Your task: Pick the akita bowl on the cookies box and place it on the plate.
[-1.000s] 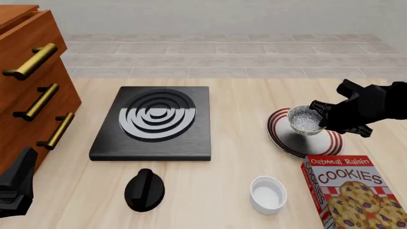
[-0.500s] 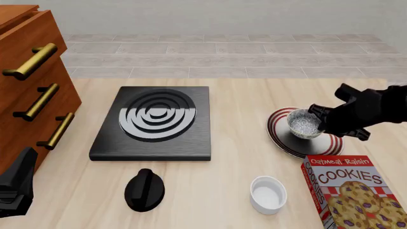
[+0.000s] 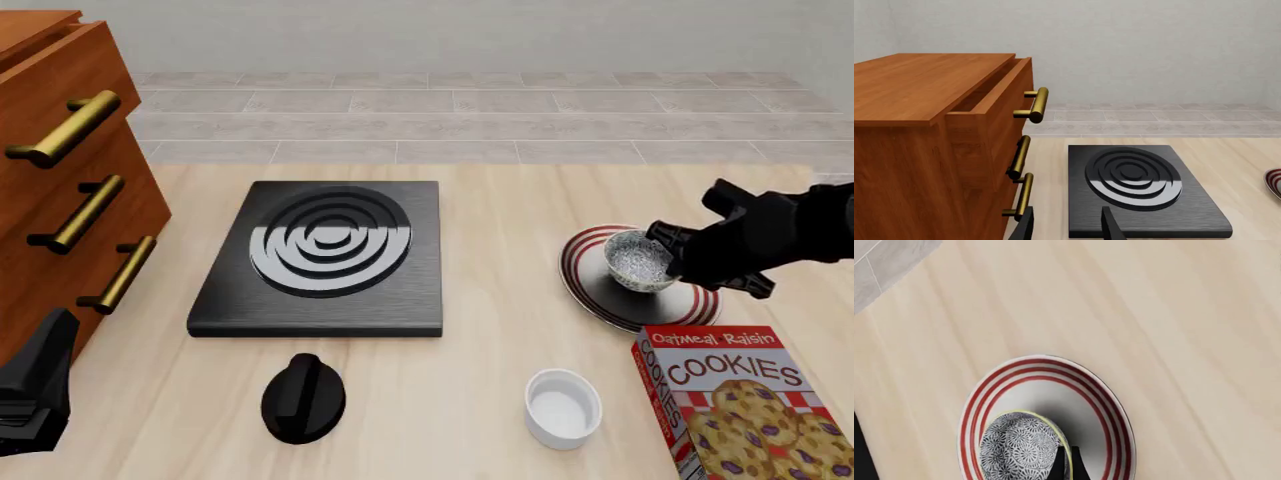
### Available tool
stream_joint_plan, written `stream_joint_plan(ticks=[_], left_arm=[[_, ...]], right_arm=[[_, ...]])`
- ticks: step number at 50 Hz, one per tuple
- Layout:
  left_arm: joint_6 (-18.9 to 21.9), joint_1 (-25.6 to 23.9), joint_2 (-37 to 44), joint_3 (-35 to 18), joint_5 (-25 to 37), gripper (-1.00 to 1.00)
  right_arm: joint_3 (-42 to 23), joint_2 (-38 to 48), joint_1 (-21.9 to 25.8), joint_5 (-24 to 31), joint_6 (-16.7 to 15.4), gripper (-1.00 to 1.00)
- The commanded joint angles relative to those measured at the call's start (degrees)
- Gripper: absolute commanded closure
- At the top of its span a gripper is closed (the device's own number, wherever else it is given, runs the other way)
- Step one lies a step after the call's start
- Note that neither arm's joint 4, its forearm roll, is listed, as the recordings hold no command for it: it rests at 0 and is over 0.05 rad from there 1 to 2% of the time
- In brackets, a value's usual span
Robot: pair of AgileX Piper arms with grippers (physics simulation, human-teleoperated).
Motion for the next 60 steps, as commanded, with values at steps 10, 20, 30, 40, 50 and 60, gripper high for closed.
stream_joint_plan(ticks=[10,20,30,40,50,60], left_arm=[[0.0,0.0,0.0,0.0,0.0,-1.0],[0.0,0.0,0.0,0.0,0.0,-1.0],[0.0,0.0,0.0,0.0,0.0,-1.0],[0.0,0.0,0.0,0.0,0.0,-1.0],[0.0,0.0,0.0,0.0,0.0,-1.0],[0.0,0.0,0.0,0.0,0.0,-1.0]], right_arm=[[1.2,0.6,1.6,-0.9,1.0,1.0],[1.5,1.4,1.5,-1.3,1.4,-1.0],[1.7,0.4,1.8,-0.7,1.2,-1.0],[2.6,-5.1,0.9,1.4,0.9,-1.0],[2.3,-16.7,-4.8,7.5,-3.2,-1.0],[4.3,-35.3,-3.8,17.3,-3.3,-1.0]])
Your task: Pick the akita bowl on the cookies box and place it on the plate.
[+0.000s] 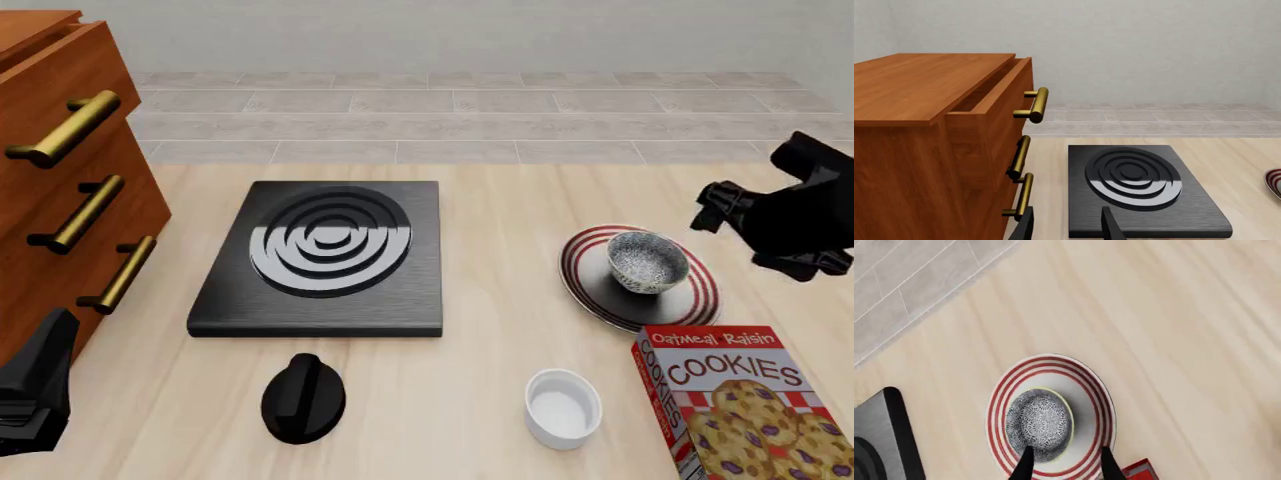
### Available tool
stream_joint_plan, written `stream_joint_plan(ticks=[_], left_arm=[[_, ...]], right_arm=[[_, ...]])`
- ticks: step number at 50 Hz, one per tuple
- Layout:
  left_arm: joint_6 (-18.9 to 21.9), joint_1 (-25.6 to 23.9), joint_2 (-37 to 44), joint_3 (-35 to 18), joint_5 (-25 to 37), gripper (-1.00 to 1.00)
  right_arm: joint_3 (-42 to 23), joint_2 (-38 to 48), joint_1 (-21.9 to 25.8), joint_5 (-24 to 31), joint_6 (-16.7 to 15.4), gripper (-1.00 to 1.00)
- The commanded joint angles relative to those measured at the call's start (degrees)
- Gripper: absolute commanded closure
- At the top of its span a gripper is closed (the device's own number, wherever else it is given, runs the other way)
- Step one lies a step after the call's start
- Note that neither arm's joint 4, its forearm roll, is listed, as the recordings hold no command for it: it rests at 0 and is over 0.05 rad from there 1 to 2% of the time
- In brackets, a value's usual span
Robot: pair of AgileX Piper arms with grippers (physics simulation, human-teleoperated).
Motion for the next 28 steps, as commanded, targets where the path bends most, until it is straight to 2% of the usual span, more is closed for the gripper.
stream_joint_plan(ticks=[1,2,3,7,8,10,12,22,26,28], left_arm=[[0.0,0.0,0.0,0.0,0.0,-1.0],[0.0,0.0,0.0,0.0,0.0,-1.0],[0.0,0.0,0.0,0.0,0.0,-1.0],[0.0,0.0,0.0,0.0,0.0,-1.0],[0.0,0.0,0.0,0.0,0.0,-1.0],[0.0,0.0,0.0,0.0,0.0,-1.0],[0.0,0.0,0.0,0.0,0.0,-1.0],[0.0,0.0,0.0,0.0,0.0,-1.0],[0.0,0.0,0.0,0.0,0.0,-1.0],[0.0,0.0,0.0,0.0,0.0,-1.0]], right_arm=[[1.9,-19.2,-0.2,10.2,0.2,-1.0],[1.3,-22.7,0.7,12.6,-1.0,-1.0],[0.7,-24.9,-0.5,14.0,-1.8,-1.0],[0.4,-31.4,0.3,18.5,-1.1,-1.0],[-0.3,-33.9,-0.8,20.1,-1.9,-1.0],[0.1,-37.2,-0.1,22.1,-0.7,-1.0],[-0.6,-41.1,-1.2,24.3,-1.4,-1.0],[1.2,-56.7,-0.2,33.6,1.8,-1.0],[1.6,-60.6,0.3,36.1,2.9,-1.0],[1.4,-62.3,-0.3,37.1,2.3,-1.0]])
